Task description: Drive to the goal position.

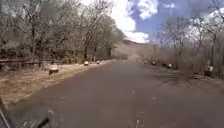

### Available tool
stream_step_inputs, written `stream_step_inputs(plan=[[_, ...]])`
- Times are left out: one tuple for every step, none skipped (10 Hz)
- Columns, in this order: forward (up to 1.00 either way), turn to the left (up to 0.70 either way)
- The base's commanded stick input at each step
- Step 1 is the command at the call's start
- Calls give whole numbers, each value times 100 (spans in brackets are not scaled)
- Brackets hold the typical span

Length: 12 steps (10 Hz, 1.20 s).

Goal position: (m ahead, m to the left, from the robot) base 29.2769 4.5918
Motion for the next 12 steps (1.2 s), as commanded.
stream_step_inputs(plan=[[70,0],[70,0],[70,0],[70,0],[70,0],[70,0],[70,0],[70,0],[70,0],[70,0],[70,0],[70,0]])
